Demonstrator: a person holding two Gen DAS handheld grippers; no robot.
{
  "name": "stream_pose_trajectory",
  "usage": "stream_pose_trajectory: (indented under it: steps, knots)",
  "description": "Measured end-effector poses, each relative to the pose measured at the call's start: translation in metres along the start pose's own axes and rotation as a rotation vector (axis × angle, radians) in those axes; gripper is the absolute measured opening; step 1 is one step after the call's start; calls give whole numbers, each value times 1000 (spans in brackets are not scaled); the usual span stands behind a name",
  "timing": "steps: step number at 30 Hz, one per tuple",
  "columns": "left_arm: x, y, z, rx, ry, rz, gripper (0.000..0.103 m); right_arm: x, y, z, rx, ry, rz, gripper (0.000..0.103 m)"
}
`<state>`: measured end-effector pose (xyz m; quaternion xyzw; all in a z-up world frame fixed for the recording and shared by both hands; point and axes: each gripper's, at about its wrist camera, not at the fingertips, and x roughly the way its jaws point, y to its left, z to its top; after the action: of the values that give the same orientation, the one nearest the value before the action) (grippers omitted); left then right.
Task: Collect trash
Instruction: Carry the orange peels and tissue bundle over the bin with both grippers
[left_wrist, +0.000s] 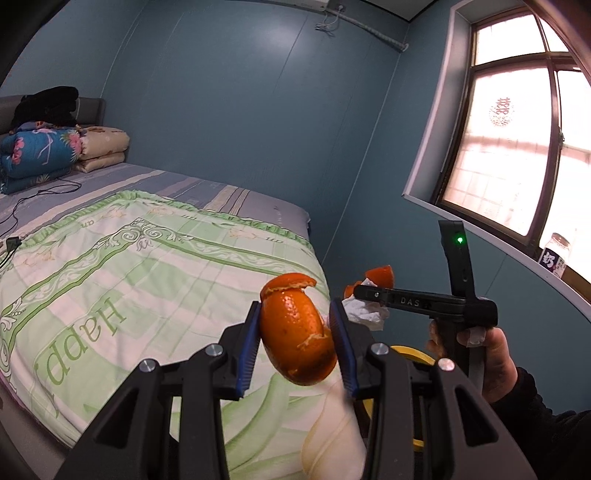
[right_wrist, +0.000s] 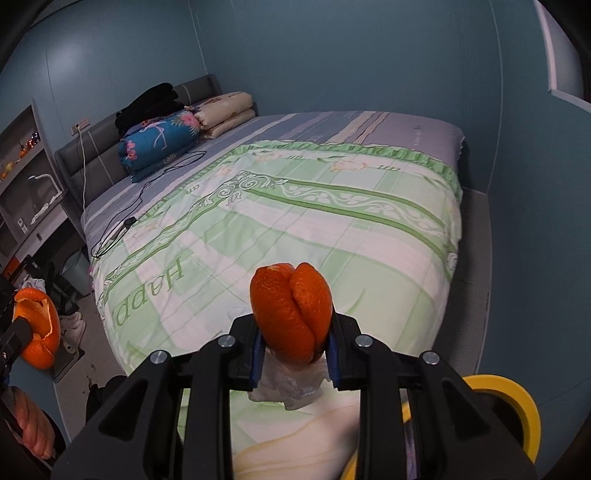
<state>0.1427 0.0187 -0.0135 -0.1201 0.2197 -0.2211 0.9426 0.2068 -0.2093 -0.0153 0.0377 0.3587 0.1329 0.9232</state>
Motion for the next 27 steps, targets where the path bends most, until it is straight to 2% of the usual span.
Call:
stream_pose_trajectory:
  steps: [17, 27]
  knots:
    - [20, -66, 5, 116, 19, -101, 35, -64, -86, -42, 171, -63, -131, 25]
    - [45, -123, 2, 199, 56, -215, 35, -91, -126, -67, 244, -93, -210, 25]
